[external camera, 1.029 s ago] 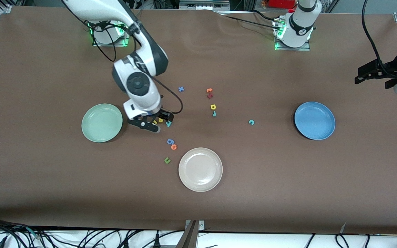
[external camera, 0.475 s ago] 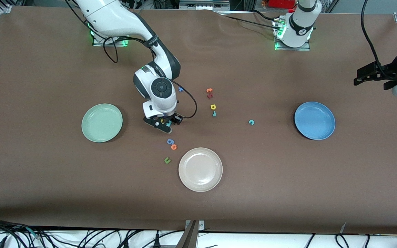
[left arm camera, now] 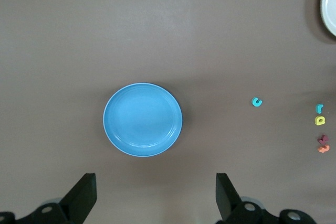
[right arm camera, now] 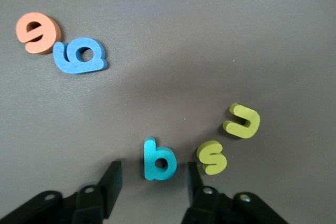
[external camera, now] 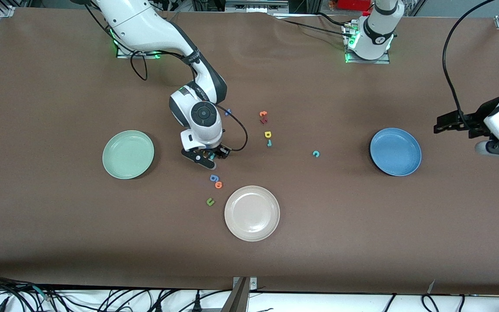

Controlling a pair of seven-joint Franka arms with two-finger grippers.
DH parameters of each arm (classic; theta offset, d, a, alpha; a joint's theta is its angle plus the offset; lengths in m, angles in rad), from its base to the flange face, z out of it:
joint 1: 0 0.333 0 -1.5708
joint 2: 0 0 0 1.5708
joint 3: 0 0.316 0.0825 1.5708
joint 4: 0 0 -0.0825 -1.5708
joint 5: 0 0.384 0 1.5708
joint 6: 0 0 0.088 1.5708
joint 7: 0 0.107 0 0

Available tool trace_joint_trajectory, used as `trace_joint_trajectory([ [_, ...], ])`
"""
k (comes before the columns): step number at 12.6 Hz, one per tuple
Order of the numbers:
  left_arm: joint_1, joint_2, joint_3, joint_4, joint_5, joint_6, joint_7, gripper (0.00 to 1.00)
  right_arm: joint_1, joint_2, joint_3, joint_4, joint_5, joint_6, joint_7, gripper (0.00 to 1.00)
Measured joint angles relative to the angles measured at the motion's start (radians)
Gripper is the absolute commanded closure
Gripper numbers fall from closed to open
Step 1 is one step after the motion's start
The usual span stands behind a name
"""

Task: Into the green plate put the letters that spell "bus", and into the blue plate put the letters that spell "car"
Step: 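Reach the right gripper down and grasp the blue letter b, then drop the b on the green plate while the left gripper reaches the teal c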

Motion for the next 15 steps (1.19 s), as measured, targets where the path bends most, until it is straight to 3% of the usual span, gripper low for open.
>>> trace_joint_trajectory([
  [3,-0.028,0.061,-0.003,-0.006,0.000,0.053,0.056,0.00,0.001,0.003,0.000,0.001,-0.002,0.003,0.000,0.82],
  [4,-0.053,0.080,-0.003,-0.013,0.000,0.054,0.071,0.00,0.002,0.004,0.000,0.003,-0.004,0.005,0.000,0.87],
  [8,-0.201,0.173,-0.008,-0.080,0.000,0.089,0.086,0.00,0.002,-0.005,-0.017,0.027,-0.012,-0.015,-0.001,0.87],
  [11,-0.316,0.208,-0.011,-0.188,0.000,0.294,0.074,0.00,0.002,-0.073,-0.065,0.054,-0.017,-0.173,-0.090,0.86],
  [15,-0.367,0.203,-0.011,-0.381,0.000,0.598,0.076,0.00,-0.005,-0.176,-0.216,-0.014,-0.016,-0.291,-0.364,0.86],
])
